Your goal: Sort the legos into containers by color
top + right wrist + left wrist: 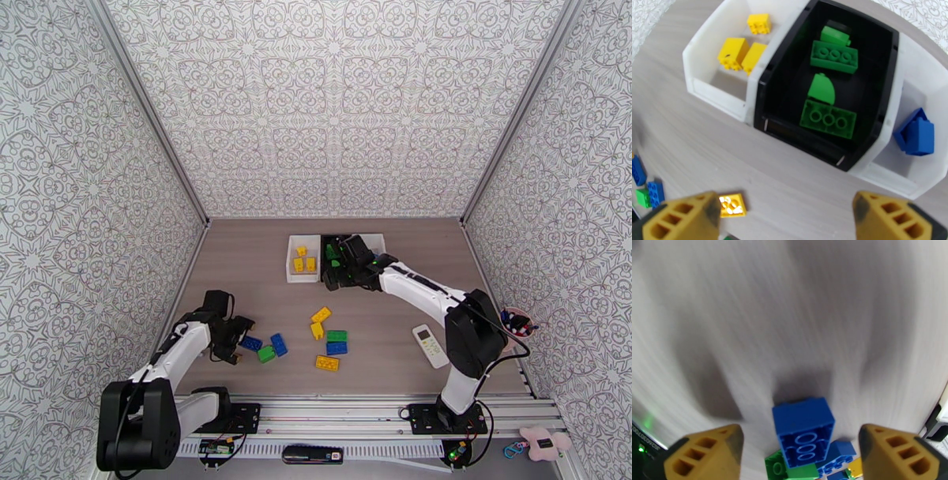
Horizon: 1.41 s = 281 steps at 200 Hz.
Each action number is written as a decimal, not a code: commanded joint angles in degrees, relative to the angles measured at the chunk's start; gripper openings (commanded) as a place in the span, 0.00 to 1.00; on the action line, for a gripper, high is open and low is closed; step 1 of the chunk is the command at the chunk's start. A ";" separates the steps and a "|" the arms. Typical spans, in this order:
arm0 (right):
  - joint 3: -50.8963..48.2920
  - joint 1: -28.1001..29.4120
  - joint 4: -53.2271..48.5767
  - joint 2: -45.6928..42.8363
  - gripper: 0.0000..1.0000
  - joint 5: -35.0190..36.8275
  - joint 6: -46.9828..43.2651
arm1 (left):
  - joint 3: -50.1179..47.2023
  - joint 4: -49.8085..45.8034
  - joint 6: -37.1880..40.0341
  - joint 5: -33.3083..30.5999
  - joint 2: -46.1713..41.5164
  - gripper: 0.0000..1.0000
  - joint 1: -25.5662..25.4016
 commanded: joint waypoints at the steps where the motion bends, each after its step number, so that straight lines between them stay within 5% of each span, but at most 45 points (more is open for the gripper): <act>1: -0.93 0.36 0.58 -2.20 0.91 1.07 1.22 | -0.81 2.30 0.14 2.85 1.52 0.72 0.15; 141: -4.11 0.36 2.21 -6.75 0.91 2.89 3.18 | 2.25 1.19 0.27 2.71 1.97 0.33 -1.58; 194: -8.83 -0.33 6.84 -11.76 0.91 3.85 8.85 | 13.06 6.61 3.79 -0.19 3.90 0.33 -10.78; 281: -18.06 -4.15 7.36 -22.99 0.91 8.75 13.95 | 38.75 16.94 9.85 3.34 26.48 0.32 -26.38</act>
